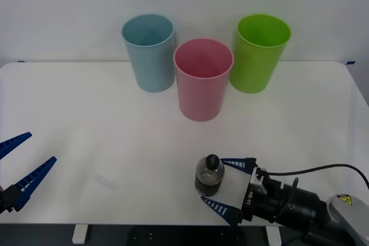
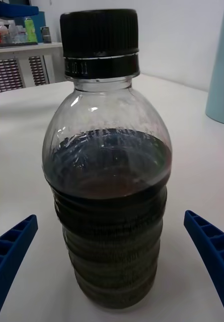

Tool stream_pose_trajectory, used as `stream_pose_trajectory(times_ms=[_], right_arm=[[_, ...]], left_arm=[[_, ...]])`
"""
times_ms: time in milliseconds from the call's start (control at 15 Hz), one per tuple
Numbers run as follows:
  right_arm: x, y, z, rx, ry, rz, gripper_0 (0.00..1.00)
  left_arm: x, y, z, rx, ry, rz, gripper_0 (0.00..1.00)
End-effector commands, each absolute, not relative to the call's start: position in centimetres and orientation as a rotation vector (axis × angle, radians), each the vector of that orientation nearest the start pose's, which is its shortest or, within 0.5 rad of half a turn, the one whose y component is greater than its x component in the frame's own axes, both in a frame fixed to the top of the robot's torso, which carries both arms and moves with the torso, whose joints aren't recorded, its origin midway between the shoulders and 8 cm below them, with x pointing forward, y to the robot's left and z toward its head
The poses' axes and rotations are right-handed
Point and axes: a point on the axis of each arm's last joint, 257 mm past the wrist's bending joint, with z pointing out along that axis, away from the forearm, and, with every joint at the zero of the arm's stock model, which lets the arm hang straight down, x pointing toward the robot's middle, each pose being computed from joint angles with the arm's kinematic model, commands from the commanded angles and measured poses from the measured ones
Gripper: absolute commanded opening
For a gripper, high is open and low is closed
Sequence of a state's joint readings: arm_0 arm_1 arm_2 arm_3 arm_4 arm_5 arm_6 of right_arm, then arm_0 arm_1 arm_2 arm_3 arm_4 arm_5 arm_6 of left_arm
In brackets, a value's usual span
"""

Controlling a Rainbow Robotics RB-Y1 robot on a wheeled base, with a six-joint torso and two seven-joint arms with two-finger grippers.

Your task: Grasp the object on the table and drop it into the matching bin: aluminum can to the light blue bin, PET bottle to the pink bin.

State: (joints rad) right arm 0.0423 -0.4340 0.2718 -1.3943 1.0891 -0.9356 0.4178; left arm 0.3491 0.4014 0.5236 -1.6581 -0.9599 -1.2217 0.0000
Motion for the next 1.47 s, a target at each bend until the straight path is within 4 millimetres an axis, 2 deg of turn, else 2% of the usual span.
stream_pose_trajectory(times_ms=[67,333,600,667,733,800,1467], right_arm=[[36.9,-6.4,-31.8,-1.02,1.435,0.709,1.0],[37.3,-5.4,-31.9,-1.012,1.433,0.696,1.0],[37.5,-5.3,-32.1,-1.008,1.439,0.679,1.0],[37.6,-5.3,-32.1,-1.007,1.442,0.674,0.91],[37.6,-5.3,-32.2,-1.003,1.446,0.676,0.17],[37.7,-5.3,-32.2,-0.995,1.453,0.679,0.0],[38.2,-5.9,-31.5,-0.964,1.451,0.685,0.0]], left_arm=[[34.2,33.0,-16.9,0.465,1.441,-0.567,1.0],[34.2,33.0,-16.9,0.465,1.441,-0.567,1.0],[34.2,33.0,-16.9,0.465,1.441,-0.567,1.0],[34.2,33.0,-16.9,0.465,1.441,-0.567,1.0],[34.2,33.0,-16.9,0.465,1.441,-0.567,1.0],[34.2,33.0,-16.9,0.465,1.441,-0.567,1.0],[34.2,33.0,-16.9,0.465,1.441,-0.567,1.0]])
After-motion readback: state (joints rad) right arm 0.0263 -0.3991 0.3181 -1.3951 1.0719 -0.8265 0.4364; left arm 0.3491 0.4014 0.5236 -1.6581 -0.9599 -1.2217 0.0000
